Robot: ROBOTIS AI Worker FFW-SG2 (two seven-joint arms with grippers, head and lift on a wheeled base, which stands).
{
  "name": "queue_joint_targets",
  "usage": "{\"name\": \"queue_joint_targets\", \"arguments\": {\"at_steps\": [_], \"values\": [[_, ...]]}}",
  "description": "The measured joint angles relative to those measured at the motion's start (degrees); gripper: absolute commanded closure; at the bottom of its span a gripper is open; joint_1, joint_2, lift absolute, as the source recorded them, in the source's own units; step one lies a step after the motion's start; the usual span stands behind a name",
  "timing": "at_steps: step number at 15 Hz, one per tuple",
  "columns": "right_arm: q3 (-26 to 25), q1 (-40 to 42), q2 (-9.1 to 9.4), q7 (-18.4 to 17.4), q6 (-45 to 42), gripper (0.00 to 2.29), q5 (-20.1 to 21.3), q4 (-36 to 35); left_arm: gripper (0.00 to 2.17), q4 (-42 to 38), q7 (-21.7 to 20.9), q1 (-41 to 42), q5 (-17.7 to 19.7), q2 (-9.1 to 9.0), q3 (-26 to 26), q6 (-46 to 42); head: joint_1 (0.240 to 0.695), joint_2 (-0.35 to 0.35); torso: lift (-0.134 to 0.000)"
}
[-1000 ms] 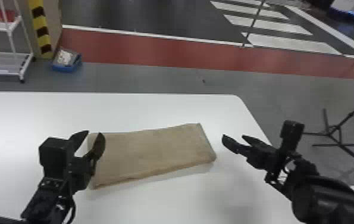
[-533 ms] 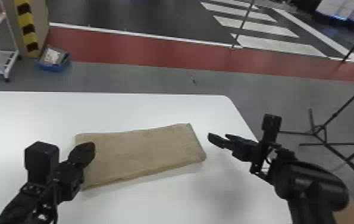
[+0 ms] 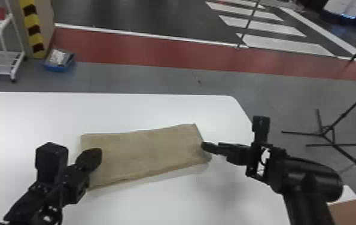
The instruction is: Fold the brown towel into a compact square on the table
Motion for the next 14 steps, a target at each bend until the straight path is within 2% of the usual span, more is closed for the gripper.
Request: {"name": "queue_joint_targets", "arguments": {"at_steps": [5,8,12,13,14], "values": [[3.6,-3.4,0.56,-0.2,1.5,0.22,0.2,1.8,1.85,0.6,-0.1,-0.4,-0.1,0.4,0.1,0.1,0.695,-0.247,-0.114],[5.6,-6.0,1.36,-0.6,4.4,0.29,2.0,3.1,1.85,0.8,-0.2,-0.7,-0.2,0.45,0.3,0.1,0.695,-0.225,-0.114],[6.7,-7.0,2.39,-1.8,6.4,0.8,4.7,3.4,1.86,1.2,-0.3,-1.2,-0.4,0.69,0.6,0.3,0.695,-0.215,-0.114],[6.6,-7.1,2.41,-1.7,6.7,0.99,4.6,3.4,1.98,1.4,-0.4,-1.5,-0.4,0.81,0.7,0.3,0.695,-0.212,-0.114],[6.7,-7.1,2.42,-1.6,7.0,1.12,4.4,3.3,1.98,1.7,-0.6,-1.7,-0.6,0.85,0.6,0.5,0.695,-0.21,-0.114]]}}
